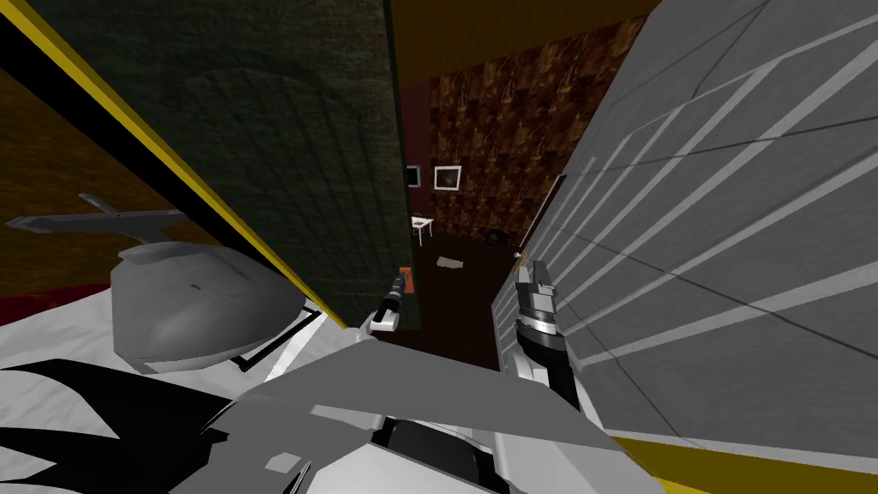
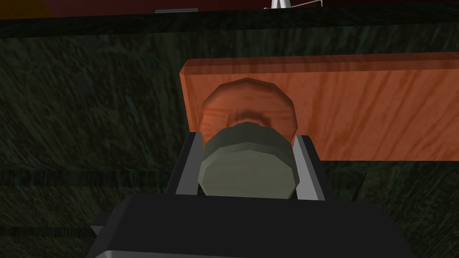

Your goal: Push the door open

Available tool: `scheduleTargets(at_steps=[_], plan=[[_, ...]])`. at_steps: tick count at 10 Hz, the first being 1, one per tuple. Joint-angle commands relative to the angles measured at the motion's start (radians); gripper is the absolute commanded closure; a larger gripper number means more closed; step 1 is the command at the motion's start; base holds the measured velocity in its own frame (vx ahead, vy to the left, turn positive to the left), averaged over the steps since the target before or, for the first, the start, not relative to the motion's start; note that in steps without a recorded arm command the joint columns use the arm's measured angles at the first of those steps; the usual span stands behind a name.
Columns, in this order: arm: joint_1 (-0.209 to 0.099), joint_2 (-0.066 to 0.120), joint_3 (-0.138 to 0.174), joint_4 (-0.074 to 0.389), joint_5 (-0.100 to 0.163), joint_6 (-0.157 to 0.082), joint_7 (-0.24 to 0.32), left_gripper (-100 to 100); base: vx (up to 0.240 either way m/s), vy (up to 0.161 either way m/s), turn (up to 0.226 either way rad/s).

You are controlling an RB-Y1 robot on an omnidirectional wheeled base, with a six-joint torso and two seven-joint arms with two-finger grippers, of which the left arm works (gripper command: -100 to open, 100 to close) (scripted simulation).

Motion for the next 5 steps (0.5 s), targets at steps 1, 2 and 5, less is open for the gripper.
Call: scheduleTargets(at_steps=[1,2,5], plan=[[-0.011,0.007,0.024,0.004,0.002,-0.011,-0.006,100,0.21,-0.055,0.06],[-0.012,0.01,0.034,0.005,0.003,-0.01,-0.007,100,0.208,-0.051,0.044],[-0.016,0.017,0.064,0.008,0.008,-0.008,-0.012,100,0.191,-0.041,0.052]])
